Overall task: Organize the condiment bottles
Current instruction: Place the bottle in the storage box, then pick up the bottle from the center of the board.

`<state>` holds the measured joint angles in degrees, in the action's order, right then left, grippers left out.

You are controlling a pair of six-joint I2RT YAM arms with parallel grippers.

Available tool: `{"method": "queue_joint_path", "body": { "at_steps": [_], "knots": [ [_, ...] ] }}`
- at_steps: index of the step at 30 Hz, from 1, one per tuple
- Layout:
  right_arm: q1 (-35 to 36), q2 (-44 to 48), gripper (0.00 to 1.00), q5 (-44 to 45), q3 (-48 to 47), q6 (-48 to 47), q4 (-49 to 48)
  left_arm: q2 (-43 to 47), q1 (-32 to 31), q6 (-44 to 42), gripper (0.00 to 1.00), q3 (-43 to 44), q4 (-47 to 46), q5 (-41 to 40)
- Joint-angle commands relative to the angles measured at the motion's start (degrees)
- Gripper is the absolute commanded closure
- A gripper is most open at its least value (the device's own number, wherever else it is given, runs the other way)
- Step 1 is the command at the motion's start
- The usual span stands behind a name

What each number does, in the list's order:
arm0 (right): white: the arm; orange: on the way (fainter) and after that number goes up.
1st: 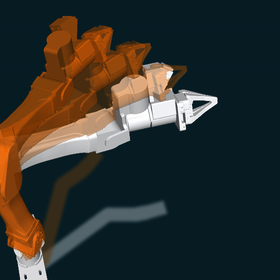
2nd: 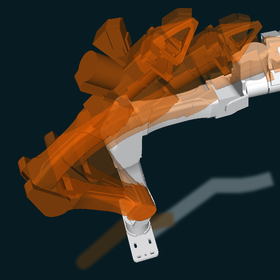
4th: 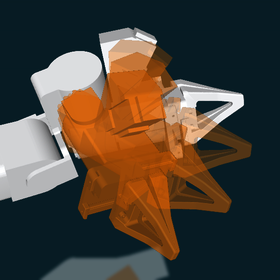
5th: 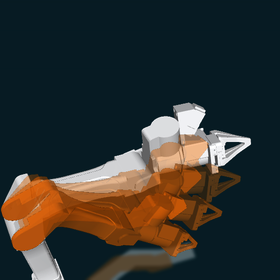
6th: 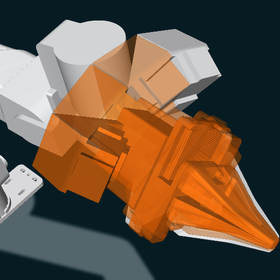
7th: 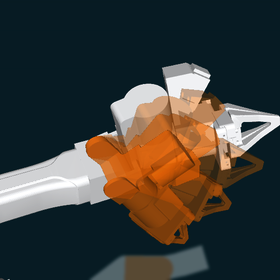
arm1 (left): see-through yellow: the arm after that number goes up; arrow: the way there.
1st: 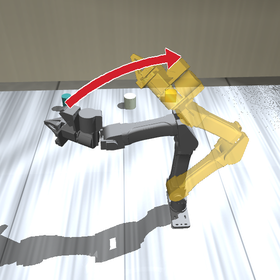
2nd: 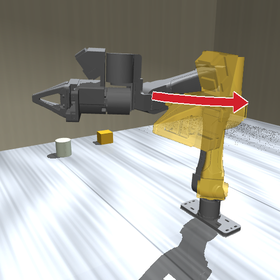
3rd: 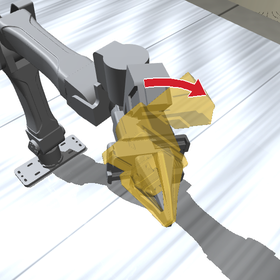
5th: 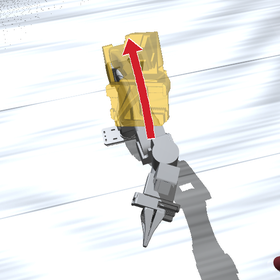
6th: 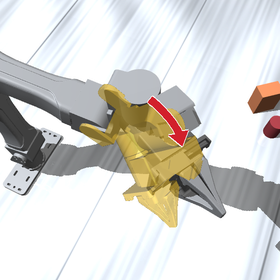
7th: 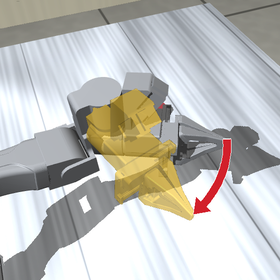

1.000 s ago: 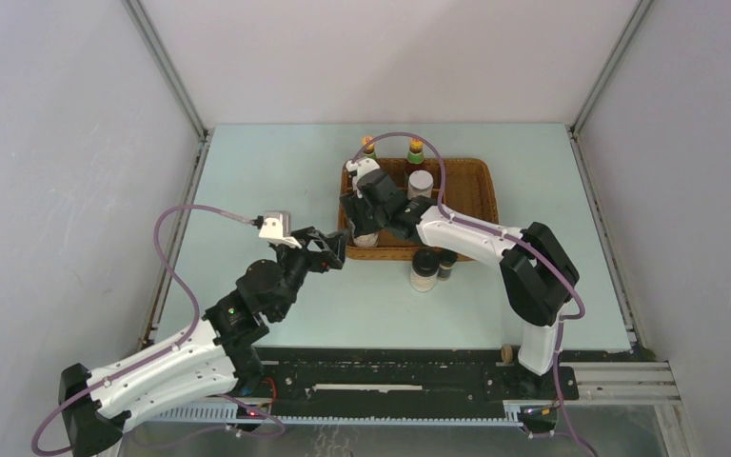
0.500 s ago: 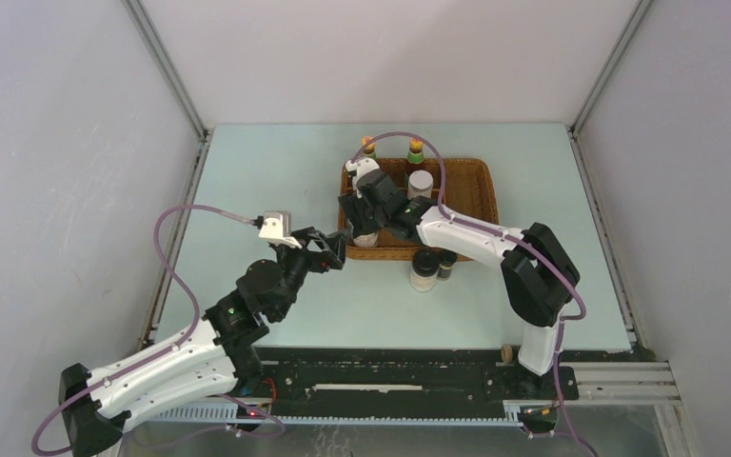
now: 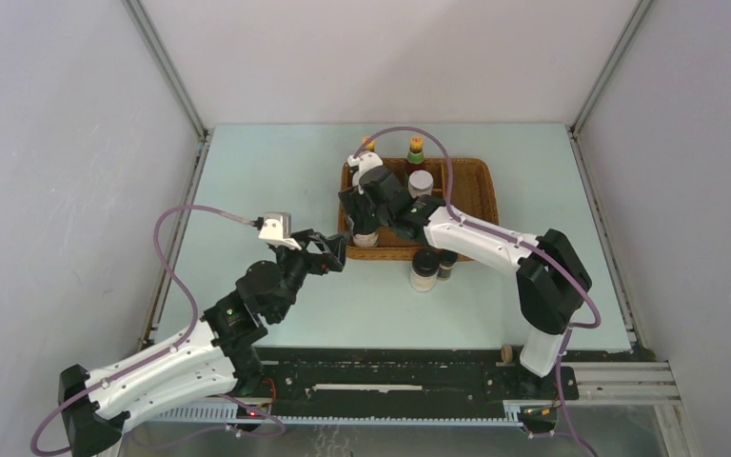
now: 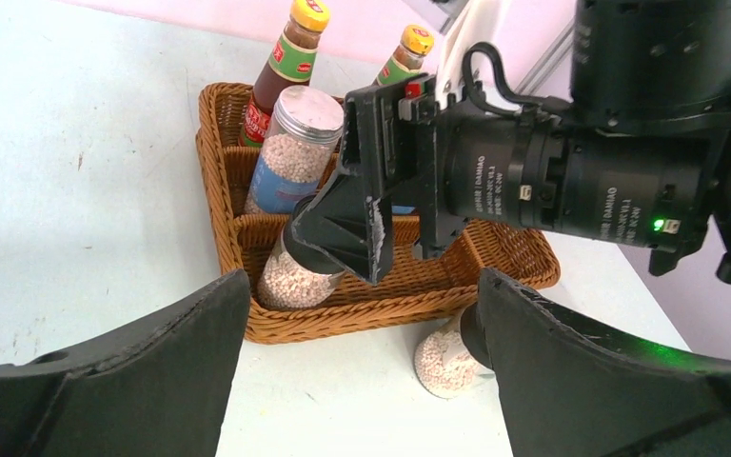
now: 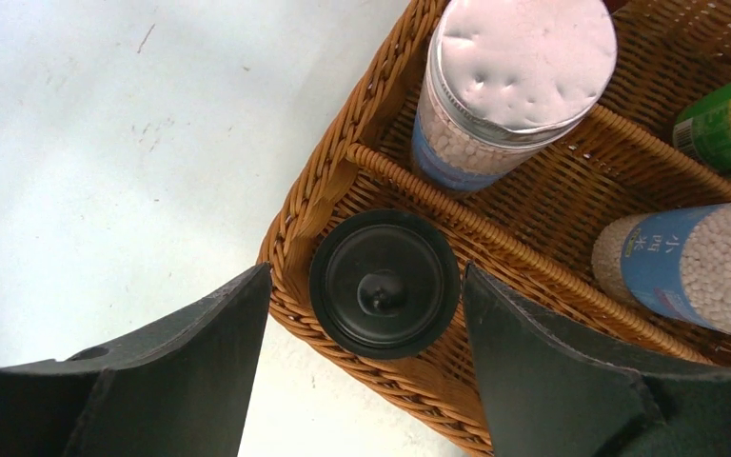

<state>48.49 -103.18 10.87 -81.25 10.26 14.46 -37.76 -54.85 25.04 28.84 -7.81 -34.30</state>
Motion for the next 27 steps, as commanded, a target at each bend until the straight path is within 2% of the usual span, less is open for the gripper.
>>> {"method": "queue_joint_path", "body": {
  "at_steps": [1, 10, 15, 20, 27],
  "knots": [
    [0.6, 4.1, 0.18, 1.4, -1.9, -0.8, 0.1, 0.8, -0.6, 0.0, 0.06, 1.3, 0.6, -0.3],
    [0.5, 8.7, 0.17, 4.5, -2.9, -1.5, 2.1, 0.5, -2.2, -1.9, 0.02, 3.1, 2.4, 0.3],
    [-1.4, 13.7, 0.18, 8.0, -3.4, -0.6, 3.8, -3.5, -4.3, -5.3, 0.00, 6.5, 4.0, 3.6],
    [-6.8, 20.3, 0.17, 11.9, -2.3, 3.9, 6.7, -9.7, -6.3, -10.2, 0.00, 11.1, 6.9, 9.3],
    [-16.4, 31.3, 0.17, 10.6, 4.5, 8.5, 8.2, -18.1, -6.7, -15.8, 0.00, 16.8, 10.0, 20.7]
  ]
}}
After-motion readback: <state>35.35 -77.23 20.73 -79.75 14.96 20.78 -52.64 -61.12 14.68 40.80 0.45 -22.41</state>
